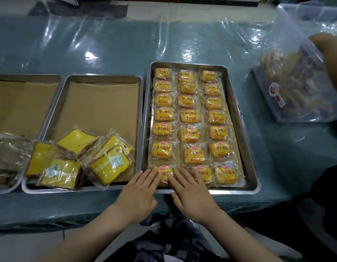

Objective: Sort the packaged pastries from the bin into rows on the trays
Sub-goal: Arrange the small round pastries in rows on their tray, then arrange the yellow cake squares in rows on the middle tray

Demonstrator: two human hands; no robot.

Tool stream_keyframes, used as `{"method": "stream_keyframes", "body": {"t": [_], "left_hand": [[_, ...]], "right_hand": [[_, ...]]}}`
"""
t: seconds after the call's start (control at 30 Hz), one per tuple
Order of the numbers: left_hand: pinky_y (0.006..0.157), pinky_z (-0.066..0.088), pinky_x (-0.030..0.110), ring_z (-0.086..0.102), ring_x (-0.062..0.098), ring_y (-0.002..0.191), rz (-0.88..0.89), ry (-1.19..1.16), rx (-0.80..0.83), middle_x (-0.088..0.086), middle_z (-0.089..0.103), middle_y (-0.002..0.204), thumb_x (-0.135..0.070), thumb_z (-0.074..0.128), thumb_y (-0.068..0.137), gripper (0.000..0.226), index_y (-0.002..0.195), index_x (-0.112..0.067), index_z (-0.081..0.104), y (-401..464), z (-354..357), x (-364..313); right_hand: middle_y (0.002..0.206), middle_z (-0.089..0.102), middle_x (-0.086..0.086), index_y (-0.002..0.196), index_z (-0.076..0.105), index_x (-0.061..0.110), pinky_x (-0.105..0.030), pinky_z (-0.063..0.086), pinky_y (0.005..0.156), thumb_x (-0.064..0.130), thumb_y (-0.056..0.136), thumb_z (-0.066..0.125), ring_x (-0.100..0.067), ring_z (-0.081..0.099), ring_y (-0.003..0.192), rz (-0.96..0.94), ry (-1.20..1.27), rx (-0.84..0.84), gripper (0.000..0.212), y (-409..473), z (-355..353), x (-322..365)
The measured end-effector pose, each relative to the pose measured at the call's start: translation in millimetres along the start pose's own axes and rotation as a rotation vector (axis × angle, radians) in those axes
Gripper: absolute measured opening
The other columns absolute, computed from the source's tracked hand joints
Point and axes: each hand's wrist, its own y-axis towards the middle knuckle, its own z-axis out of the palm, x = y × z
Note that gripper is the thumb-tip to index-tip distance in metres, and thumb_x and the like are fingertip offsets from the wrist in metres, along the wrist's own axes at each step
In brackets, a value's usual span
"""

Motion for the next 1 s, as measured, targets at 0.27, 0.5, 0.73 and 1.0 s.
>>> {"method": "stream_keyframes", "body": {"t": [0.27, 0.5, 0.73, 1.0], "left_hand": [[0.119, 0.009, 0.037, 0.013, 0.017, 0.147, -0.021, -0.096, -0.109, -0.001, 0.022, 0.16, -0.032, 0.037, 0.097, 0.052, 0.148, -0.022, 0.034, 25.2, -40.0, 4.0], [0.119, 0.006, 0.038, -0.002, 0.017, 0.15, -0.056, -0.167, -0.136, -0.004, -0.005, 0.163, -0.039, 0.029, 0.101, 0.061, 0.156, -0.03, 0.004, 65.9, -33.4, 7.4], [0.12, 0.01, 0.041, 0.005, 0.02, 0.15, -0.096, -0.109, -0.145, -0.001, 0.003, 0.164, -0.04, 0.029, 0.101, 0.06, 0.156, -0.028, 0.009, 69.3, -25.1, 2.4], [0.119, 0.014, 0.039, 0.013, 0.019, 0.148, -0.143, -0.197, -0.191, -0.002, 0.015, 0.162, -0.038, 0.04, 0.1, 0.057, 0.153, -0.027, 0.024, 64.4, -35.5, -0.7]], "right_hand": [[0.151, 0.043, -0.011, 0.149, 0.037, 0.012, -0.044, 0.0, 0.116, 0.048, 0.101, 0.025, -0.026, 0.032, 0.144, -0.016, 0.082, 0.014, 0.061, 5.7, -8.2, 1.3], [0.163, 0.013, -0.005, 0.156, 0.016, 0.02, -0.034, -0.011, 0.118, 0.048, 0.099, 0.011, -0.021, 0.008, 0.151, 0.2, 0.161, -0.03, 0.064, 15.3, -22.1, -26.6], [0.164, 0.007, -0.011, 0.156, 0.015, 0.016, -0.038, -0.009, 0.114, 0.049, 0.1, 0.014, -0.026, 0.005, 0.151, 0.23, 0.126, 0.061, 0.065, 20.2, -22.1, -40.2], [0.163, 0.014, -0.008, 0.154, 0.024, 0.018, -0.038, -0.002, 0.119, 0.046, 0.103, 0.027, -0.024, 0.01, 0.15, 0.17, 0.225, 0.039, 0.058, 24.7, -40.3, -45.7]]}}
